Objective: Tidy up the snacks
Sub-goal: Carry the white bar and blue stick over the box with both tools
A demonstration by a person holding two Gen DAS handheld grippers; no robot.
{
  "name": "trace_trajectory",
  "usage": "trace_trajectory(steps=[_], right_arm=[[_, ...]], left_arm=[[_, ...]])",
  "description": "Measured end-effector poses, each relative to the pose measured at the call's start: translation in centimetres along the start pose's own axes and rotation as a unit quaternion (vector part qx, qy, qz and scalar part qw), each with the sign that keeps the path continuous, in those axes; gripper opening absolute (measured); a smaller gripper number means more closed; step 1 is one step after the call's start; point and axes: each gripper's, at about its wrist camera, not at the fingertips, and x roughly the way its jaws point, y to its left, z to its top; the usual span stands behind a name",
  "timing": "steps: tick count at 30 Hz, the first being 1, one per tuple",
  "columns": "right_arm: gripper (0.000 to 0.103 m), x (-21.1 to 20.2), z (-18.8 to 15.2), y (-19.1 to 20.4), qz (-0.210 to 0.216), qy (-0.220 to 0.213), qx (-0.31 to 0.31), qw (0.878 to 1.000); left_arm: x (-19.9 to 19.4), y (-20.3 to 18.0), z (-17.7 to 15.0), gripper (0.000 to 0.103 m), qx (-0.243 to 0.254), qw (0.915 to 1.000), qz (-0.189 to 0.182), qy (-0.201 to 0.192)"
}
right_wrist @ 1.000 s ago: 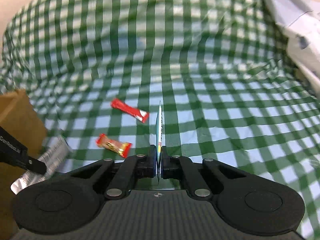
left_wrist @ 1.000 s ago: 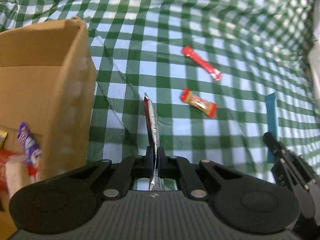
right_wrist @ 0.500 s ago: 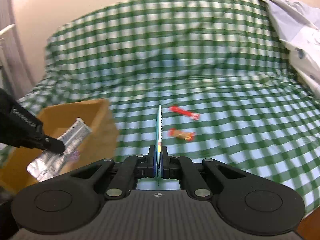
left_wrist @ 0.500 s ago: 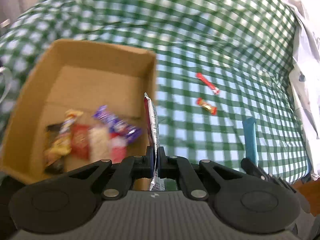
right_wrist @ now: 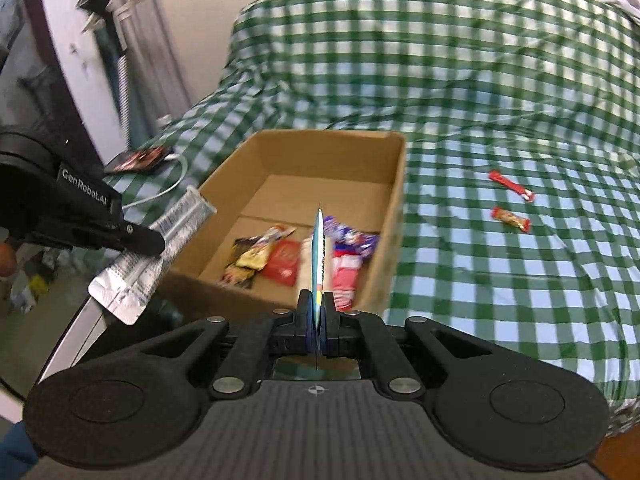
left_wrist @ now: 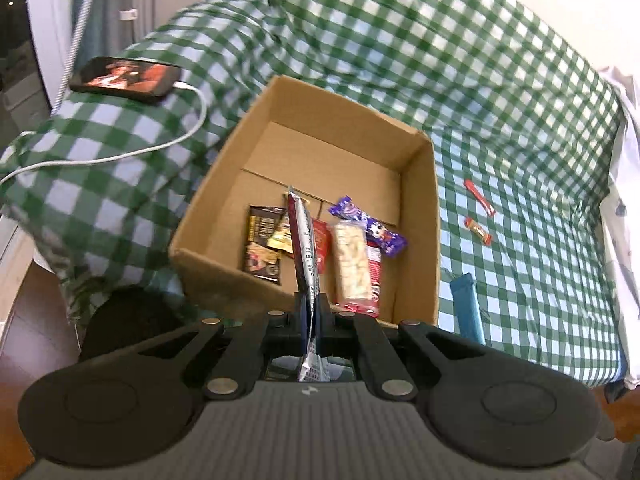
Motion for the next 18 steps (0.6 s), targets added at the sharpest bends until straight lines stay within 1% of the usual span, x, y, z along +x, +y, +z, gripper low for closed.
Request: trace_trajectory(steps=[3, 8, 13, 18], right_arm=[[0.004, -0.4, -0.3, 1.9, -0.002, 0.001, -0.022, 1.0], [0.004, -1.3, -0.6, 3.8, -0.012, -0.003, -0.045, 0.999], [0.004, -1.6, -0.7, 4.6, -0.019, -0.005, -0.054, 0.998], [0.004, -1.8, -0.7, 5.1, -0.022, -0.003, -0.065, 0.998]], left_arm=[[-0.8, 0.9, -0.6, 0.004, -0.009, 0.9999, -0.009, -0.011], [-1.6, 1.6, -1.1, 0.004, -0.015, 0.9993, -0.024, -0.022], [-2.4, 2.4, -1.1, 0.003, -0.021, 0.9987, -0.034, -0.03], [-2.5, 3.0, -1.0, 0.004, -0.025, 0.9984, -0.037, -0.034]])
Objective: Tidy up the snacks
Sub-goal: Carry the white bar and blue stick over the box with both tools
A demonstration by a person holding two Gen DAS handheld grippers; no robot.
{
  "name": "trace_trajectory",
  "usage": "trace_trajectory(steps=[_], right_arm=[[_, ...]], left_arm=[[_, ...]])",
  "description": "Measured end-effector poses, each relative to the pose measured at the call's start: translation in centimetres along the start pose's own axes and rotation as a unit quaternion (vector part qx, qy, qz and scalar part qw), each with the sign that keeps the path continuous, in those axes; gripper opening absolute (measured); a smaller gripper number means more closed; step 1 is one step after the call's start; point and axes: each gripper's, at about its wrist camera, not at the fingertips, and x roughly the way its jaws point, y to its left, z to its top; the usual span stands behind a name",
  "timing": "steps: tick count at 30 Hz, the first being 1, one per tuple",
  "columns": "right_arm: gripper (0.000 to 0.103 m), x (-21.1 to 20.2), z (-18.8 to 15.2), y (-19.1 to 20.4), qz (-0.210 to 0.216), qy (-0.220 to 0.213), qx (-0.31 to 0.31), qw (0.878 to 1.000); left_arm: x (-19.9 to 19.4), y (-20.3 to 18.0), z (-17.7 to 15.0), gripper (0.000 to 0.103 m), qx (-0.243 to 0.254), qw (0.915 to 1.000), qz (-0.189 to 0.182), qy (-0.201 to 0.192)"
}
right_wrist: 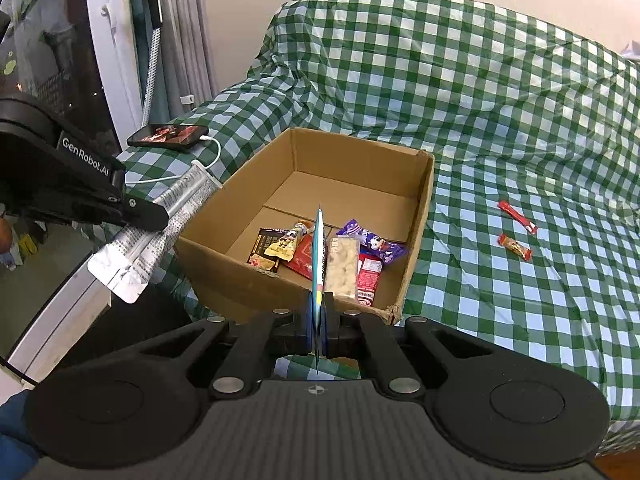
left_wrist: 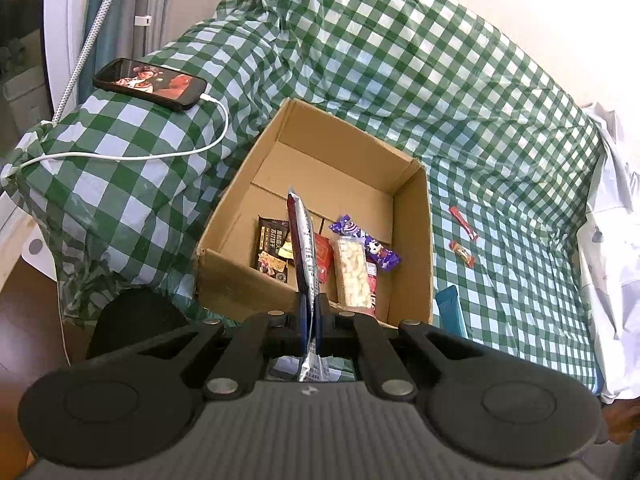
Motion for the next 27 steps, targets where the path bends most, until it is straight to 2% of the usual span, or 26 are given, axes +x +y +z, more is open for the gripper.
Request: trace_trajectory(steps=[13, 20, 27], right_arm=[[0.004, 1.0, 0.5, -0.3, -0.006, 0.013, -0.003, 1.0], [0.004, 2.4, 1.9, -0.9, -0.009, 0.011, -0.001, 1.0], [0.004, 4.9, 3.5, -1.7, -0.008, 0.018, 0.0, 1.0]], left_arm=[[0.7, 0.0, 0.6, 0.004, 0.005, 1.0, 0.003, 0.002], [2.0, -0.5, 2.7, 0.004, 0.013, 0.9999, 0.007, 0.001], [5.1, -1.0, 5.0, 0.004, 0.02, 0.9996, 0.018, 0.009]])
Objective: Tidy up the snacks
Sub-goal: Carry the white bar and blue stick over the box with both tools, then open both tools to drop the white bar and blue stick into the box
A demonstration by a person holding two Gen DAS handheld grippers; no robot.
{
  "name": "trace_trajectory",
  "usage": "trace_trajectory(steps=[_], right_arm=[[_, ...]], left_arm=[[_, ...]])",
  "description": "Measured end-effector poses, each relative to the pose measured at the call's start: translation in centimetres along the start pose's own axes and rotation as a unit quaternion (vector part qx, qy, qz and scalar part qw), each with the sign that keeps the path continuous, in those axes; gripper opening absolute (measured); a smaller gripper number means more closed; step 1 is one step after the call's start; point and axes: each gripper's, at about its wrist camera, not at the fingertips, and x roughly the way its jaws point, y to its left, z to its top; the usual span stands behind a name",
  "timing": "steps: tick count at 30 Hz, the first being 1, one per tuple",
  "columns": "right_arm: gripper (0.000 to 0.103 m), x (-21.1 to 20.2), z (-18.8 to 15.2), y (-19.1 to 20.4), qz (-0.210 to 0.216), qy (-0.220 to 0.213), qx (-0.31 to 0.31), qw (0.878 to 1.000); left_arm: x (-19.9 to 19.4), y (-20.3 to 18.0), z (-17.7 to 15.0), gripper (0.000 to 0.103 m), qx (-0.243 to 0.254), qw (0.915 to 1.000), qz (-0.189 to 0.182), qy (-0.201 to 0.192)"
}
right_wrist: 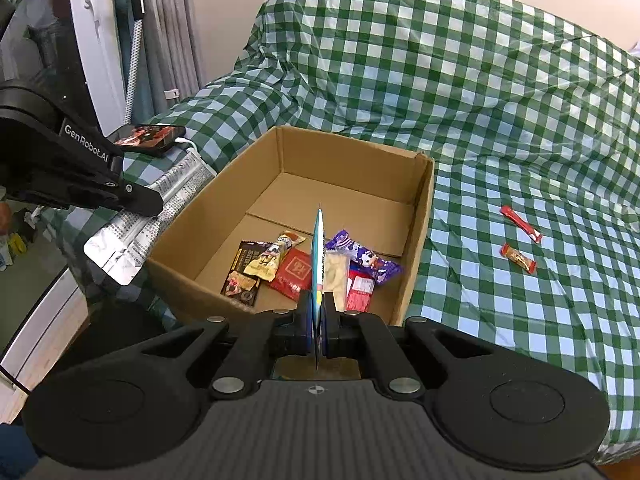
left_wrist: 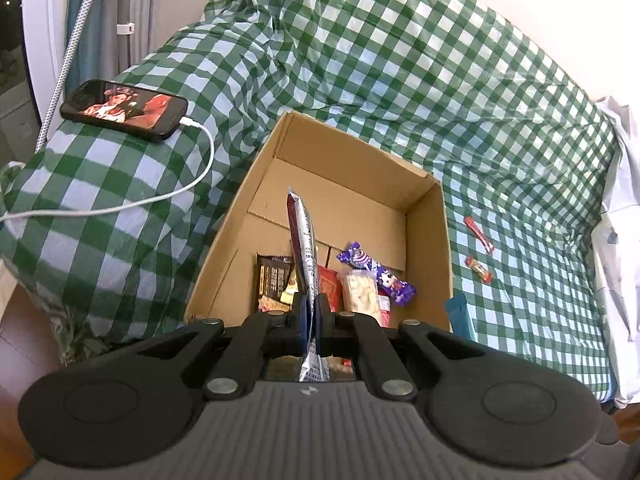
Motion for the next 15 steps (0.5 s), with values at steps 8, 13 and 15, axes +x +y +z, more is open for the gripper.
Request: trace_trajectory(steps=[8, 13, 15], right_arm=[[0.004, 3.7, 2.2, -1.2, 0.005, 0.004, 0.005, 1.0], [0.004, 6.0, 3.1, -2.2, 0.009, 0.008, 0.015, 1.0], [0.004, 7.0, 3.2, -2.7, 0.01, 0.014, 0.021, 1.0]], left_arm=[[4.3, -0.9, 2.4, 0.004, 0.007, 0.9997, 0.015, 0.015], [7.2, -1.5, 3.2, 0.003, 0.016, 0.9991, 0.024, 0.031], [8.4, -1.6, 3.4, 0.004, 0.019, 0.9987, 0.027, 0.039]])
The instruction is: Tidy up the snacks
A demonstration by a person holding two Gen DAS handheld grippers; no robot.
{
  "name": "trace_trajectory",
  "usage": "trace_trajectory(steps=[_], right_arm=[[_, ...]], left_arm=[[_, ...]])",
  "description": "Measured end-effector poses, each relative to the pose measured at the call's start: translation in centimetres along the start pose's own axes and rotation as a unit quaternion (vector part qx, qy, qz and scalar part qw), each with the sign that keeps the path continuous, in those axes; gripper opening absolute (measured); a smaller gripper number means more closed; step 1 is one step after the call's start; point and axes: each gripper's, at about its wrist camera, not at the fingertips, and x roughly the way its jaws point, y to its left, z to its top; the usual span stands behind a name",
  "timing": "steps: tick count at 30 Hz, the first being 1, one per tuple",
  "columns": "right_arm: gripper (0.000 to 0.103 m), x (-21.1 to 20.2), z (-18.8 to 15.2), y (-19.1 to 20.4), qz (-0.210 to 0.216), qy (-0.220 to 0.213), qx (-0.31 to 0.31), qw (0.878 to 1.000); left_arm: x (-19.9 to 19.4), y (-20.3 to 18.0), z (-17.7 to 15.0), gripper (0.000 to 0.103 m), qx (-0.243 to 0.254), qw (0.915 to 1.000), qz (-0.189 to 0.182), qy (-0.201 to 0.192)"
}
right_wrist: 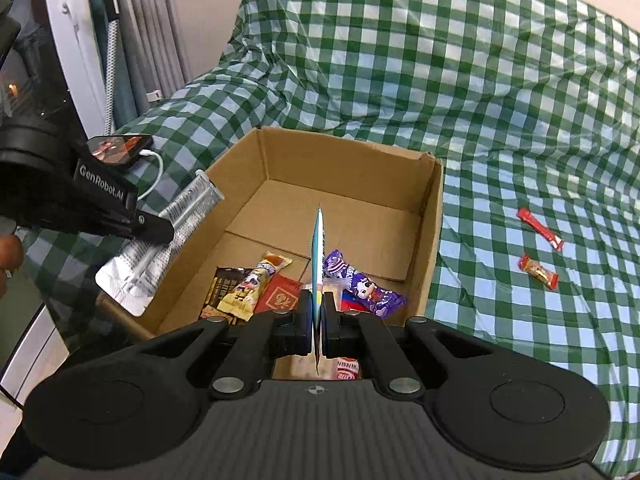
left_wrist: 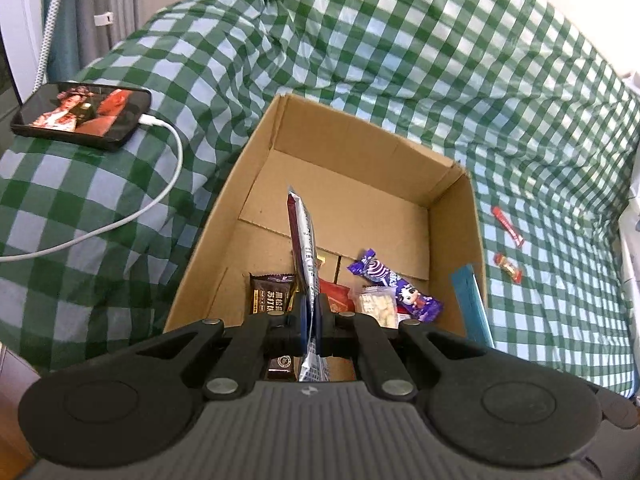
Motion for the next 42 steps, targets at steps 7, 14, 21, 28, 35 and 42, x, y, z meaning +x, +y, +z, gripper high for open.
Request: trace_trajectory(steps=[7, 14, 21, 28, 35, 42], right_arm=[[0.004, 3.0, 0.2, -1.4, 0.002, 0.02, 0.011, 1.0], [0.006, 5.5, 0.7, -2.2, 0.002, 0.029, 0.018, 0.999], [0.083, 5.3, 1.3, -2.6, -0.013, 0.028, 0.053, 0.998], [0.09, 1.5, -2.3, -1.0, -0.001, 0.061, 0.064, 0.996], [0.094, -3.2, -5.4, 1.7, 0.006, 0.067, 0.07, 0.995], [0.096, -7.6, -6.1, 3.7, 0.003, 0.024, 0.047, 0.999]], left_arm=[[3.5, -0.5, 0.8, 0.004, 0.008, 0.9997, 0.01, 0.022], [5.6, -0.4, 1.5, 0.005, 0.009, 0.999, 0.025, 0.035], [3.9, 0.3, 0.4, 0.103, 0.013, 0.9961, 0.086, 0.007], [1.2, 0.9, -4.1, 0.103, 0.039, 0.9944, 0.088, 0.043], [-4.3, 1.2, -10.0, 0.103, 0.034, 0.9943, 0.1, 0.008], [-8.5, -0.2, -12.2, 0.103, 0.065, 0.9932, 0.09, -0.037]])
